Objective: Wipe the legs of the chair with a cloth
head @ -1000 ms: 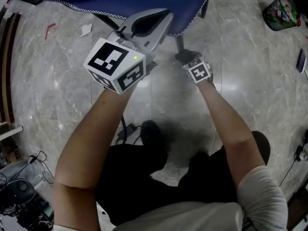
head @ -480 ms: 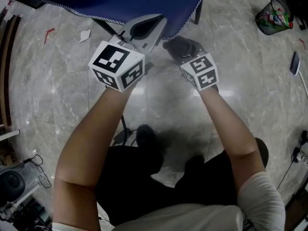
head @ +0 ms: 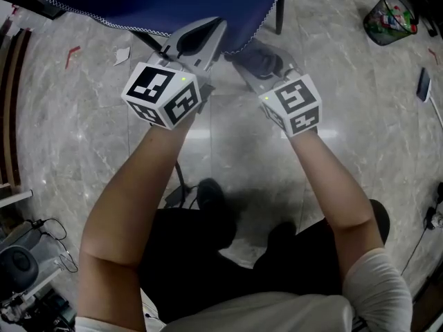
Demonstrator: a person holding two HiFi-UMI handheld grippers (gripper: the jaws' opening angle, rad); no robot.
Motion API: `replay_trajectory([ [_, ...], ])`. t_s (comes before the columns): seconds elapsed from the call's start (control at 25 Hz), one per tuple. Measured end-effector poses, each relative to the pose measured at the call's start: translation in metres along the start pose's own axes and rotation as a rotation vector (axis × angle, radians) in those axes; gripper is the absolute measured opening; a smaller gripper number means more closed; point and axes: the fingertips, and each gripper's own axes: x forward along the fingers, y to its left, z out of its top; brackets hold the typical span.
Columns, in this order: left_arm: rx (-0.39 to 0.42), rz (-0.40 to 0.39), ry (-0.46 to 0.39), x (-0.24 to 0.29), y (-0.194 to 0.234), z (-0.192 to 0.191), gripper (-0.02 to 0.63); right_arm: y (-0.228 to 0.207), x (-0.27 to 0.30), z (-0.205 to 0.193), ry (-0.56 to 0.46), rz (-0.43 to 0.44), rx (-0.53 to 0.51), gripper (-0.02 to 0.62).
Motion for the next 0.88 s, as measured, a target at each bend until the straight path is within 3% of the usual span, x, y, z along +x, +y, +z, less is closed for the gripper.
replay_trajectory([
  [0.48,-0.001,0.029,0.004,0.005,-0.011,0.001,0.005,-0.028,-0.045,0.048,-0.103,-0.055,0.023,0.166],
  [0.88,-0.008,0.019,0.031,0.000,-0.009,-0.005,0.005,-0.031,-0.048,0.070,-0.139,-0.066,0.005,0.166],
])
